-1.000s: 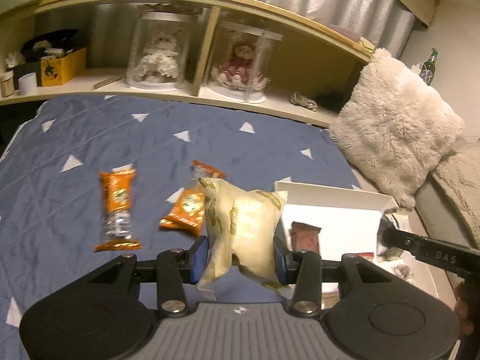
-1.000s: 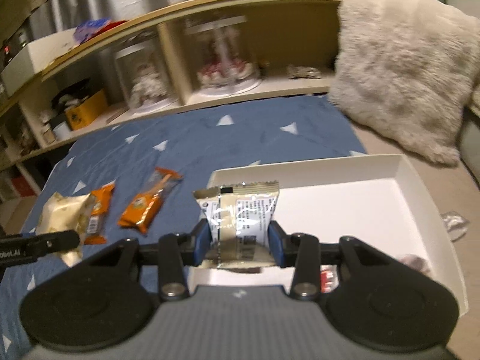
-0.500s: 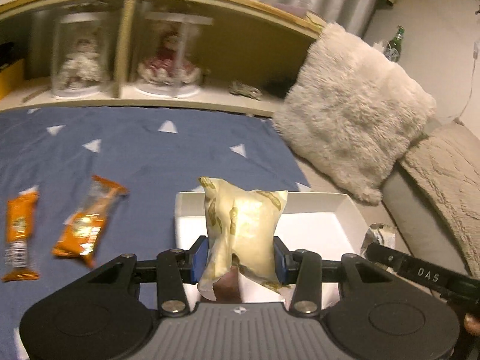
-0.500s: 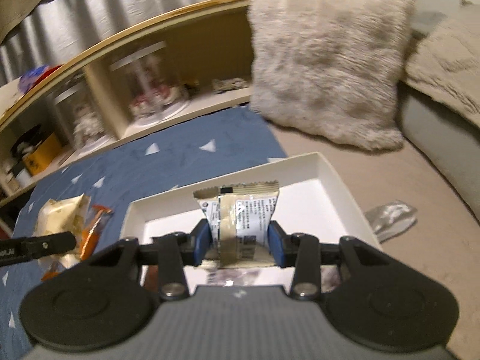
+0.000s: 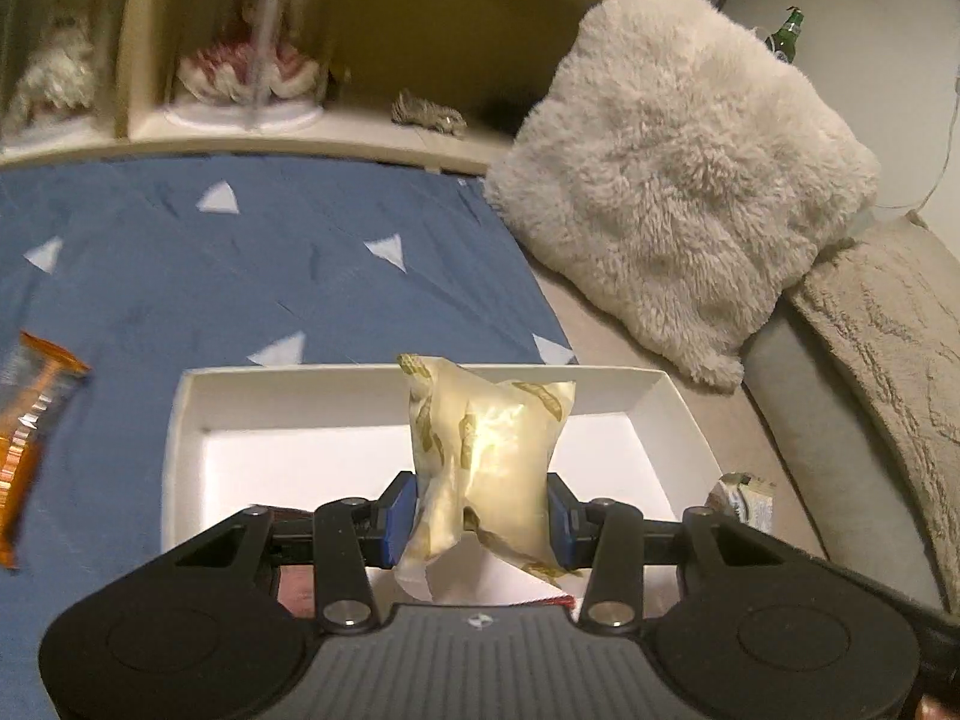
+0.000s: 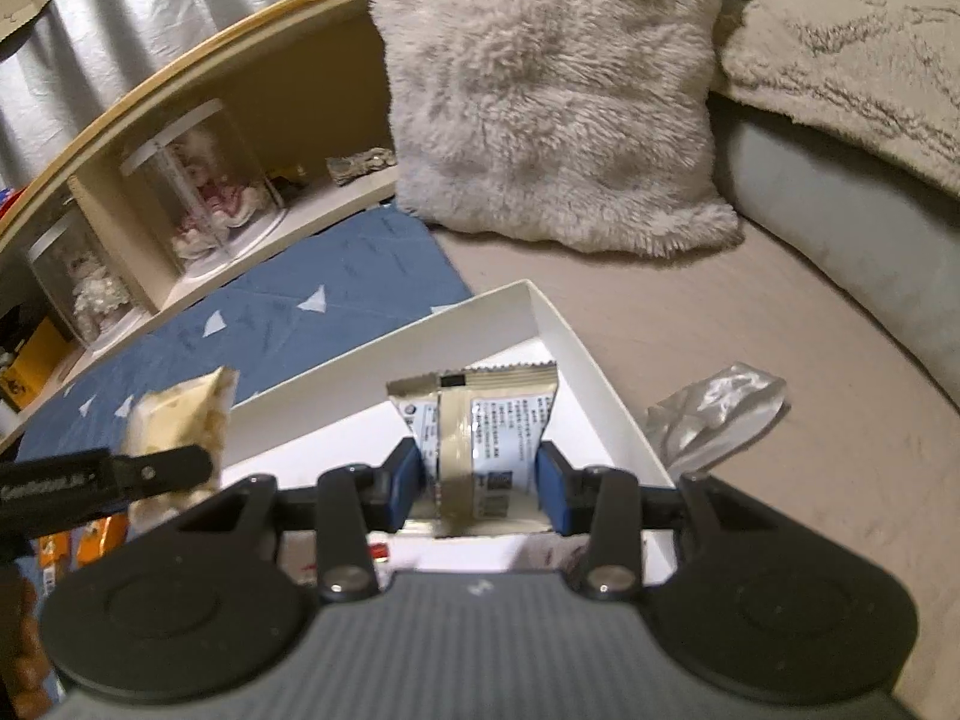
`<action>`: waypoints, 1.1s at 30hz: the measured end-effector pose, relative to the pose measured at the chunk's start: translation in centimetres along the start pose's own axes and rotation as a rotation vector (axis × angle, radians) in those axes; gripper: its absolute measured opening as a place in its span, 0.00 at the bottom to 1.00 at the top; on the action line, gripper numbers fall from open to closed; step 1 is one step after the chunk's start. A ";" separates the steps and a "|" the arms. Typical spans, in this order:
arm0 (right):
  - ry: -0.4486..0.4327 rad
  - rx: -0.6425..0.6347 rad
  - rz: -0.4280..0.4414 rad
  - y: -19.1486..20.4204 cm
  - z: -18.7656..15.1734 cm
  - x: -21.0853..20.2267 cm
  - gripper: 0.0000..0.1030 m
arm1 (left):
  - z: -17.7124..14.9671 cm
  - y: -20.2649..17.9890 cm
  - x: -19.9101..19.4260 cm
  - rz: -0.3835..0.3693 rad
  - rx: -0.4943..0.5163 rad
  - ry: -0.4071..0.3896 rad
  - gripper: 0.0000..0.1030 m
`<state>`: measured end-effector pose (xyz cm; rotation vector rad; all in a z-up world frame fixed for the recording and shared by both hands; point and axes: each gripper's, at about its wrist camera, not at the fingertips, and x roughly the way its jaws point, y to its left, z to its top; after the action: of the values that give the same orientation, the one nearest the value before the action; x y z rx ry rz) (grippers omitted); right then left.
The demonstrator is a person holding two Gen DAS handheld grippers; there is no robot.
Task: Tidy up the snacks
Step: 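Lower both packets into the box and open both tools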
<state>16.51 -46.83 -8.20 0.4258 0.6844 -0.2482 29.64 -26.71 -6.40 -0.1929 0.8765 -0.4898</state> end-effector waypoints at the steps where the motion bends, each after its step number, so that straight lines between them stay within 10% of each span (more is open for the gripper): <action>1: 0.000 0.001 -0.003 -0.1 -0.1 0.0 0.46 | 0.0 0.0 0.6 -0.013 -0.013 0.008 0.45; 33: 0.202 -0.197 0.019 2.9 -2.7 5.6 0.46 | 0.2 3.9 5.8 0.091 -0.065 0.087 0.45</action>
<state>20.29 -43.47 -12.88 0.2708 0.8942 -0.1192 34.18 -26.11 -11.69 -0.1915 0.9829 -0.3877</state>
